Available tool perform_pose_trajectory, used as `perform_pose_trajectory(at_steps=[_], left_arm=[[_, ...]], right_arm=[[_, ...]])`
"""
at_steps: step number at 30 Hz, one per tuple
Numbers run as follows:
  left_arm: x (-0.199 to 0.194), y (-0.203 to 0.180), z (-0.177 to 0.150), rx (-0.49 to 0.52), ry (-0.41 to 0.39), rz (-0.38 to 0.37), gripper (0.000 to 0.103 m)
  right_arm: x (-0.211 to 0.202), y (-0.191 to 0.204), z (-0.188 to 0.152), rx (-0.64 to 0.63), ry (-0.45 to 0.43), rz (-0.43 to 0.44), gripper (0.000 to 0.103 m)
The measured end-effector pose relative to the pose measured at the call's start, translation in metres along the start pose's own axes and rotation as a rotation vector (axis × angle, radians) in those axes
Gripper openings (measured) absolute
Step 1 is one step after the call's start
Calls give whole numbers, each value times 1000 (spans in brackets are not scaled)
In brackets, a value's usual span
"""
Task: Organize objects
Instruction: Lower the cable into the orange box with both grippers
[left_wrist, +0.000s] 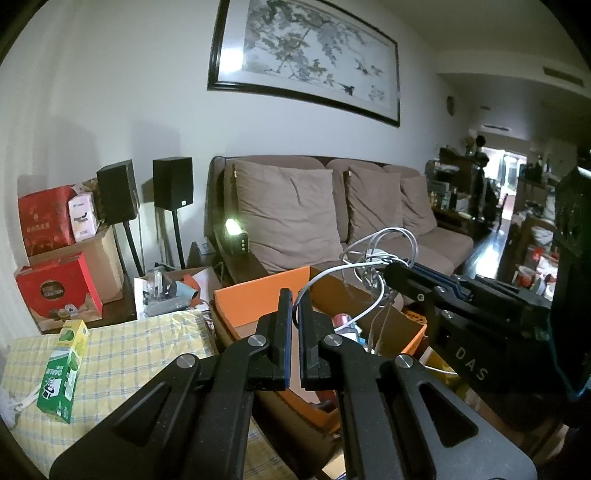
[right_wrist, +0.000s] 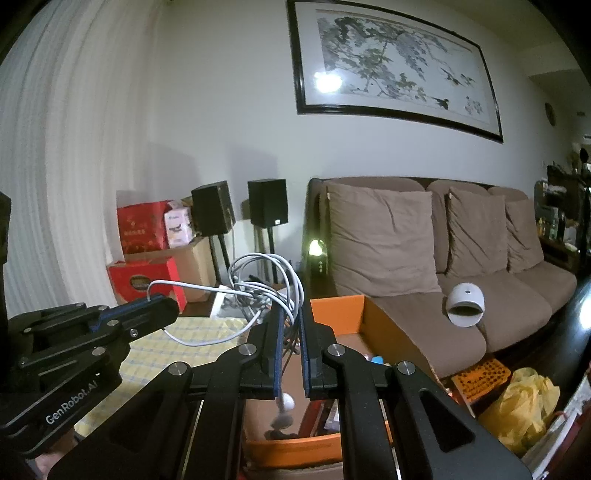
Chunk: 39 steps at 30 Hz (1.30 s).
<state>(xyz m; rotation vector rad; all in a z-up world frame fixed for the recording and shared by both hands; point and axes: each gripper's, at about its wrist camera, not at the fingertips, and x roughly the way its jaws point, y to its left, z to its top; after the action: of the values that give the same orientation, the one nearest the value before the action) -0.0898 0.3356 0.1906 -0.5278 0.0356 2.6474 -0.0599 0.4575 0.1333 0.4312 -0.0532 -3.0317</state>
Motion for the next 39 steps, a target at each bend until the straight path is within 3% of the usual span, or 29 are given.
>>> perform_pose_trajectory(at_steps=[24,39], left_arm=[[14,-15,7,5,19,-40,3],[31,-21,0,27,33,-18,3]], right_arm=[[0,-19,4,28,3,-44,6],[13,-24,-3,50,42,-69,6]])
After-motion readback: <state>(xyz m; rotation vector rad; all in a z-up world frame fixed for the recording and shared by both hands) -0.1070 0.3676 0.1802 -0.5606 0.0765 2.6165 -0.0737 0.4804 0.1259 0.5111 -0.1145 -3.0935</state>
